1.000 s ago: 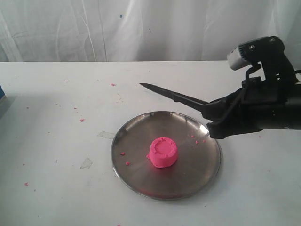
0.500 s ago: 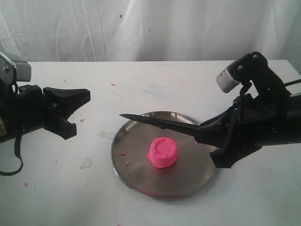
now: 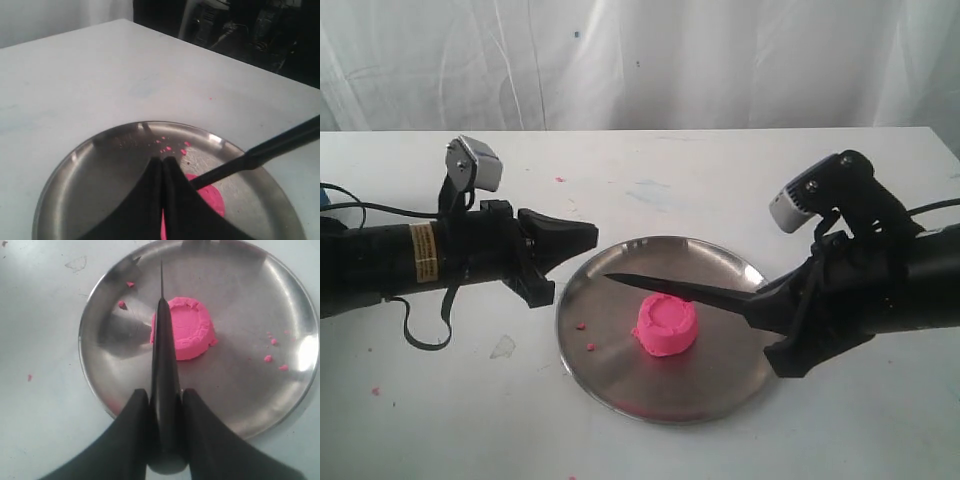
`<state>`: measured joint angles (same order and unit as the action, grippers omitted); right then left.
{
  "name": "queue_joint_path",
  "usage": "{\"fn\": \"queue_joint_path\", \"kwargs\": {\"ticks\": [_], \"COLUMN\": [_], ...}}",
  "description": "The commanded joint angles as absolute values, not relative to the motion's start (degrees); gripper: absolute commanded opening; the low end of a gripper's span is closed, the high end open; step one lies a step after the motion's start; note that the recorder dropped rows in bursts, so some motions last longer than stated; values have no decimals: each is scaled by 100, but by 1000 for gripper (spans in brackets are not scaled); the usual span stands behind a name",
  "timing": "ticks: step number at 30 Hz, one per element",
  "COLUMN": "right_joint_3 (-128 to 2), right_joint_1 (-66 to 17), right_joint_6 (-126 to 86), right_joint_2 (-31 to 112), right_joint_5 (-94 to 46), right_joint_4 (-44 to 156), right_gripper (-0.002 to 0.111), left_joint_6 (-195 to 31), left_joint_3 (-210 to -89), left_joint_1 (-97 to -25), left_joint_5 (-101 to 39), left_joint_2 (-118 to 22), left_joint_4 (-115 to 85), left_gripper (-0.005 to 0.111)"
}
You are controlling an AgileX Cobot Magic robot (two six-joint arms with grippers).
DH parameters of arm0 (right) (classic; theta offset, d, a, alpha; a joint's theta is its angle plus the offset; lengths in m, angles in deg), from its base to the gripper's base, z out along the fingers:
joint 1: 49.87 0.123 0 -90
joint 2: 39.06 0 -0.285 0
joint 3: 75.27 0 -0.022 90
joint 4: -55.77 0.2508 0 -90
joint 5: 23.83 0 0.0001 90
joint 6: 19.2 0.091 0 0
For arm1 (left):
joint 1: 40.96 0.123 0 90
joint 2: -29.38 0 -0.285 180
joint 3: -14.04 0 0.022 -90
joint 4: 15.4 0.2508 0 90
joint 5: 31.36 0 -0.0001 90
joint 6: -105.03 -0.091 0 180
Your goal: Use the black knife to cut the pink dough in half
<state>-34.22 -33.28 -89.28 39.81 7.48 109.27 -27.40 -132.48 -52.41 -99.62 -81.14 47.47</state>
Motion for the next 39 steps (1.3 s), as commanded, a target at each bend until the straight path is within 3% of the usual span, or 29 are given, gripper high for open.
{"fn": "queue_joint_path", "kwargs": {"ticks": [1,19,39], "right_joint_3": [-3223,-2494,-2339], "right_joint_1": [-3322,-3322,-3322], "right_joint_6": [-8828,-8448,-9469], "right_joint_2": [3947,2679,3206], "right_joint_5": [515,476,43], "right_joint_4": [10967,10860,11795], "right_gripper": [0,0,0], "left_joint_6": [-2652,-2743,-2694], "left_joint_3": [-13289,-13289,-13289], "left_joint_1": [-5305,-5305,-5305], "left_joint_5": [-10068,-10132,-10132], "left_joint_2": [-8245,-8694,-8736], "left_joint_4": [4917,4137,4112], "left_gripper": [0,0,0]}}
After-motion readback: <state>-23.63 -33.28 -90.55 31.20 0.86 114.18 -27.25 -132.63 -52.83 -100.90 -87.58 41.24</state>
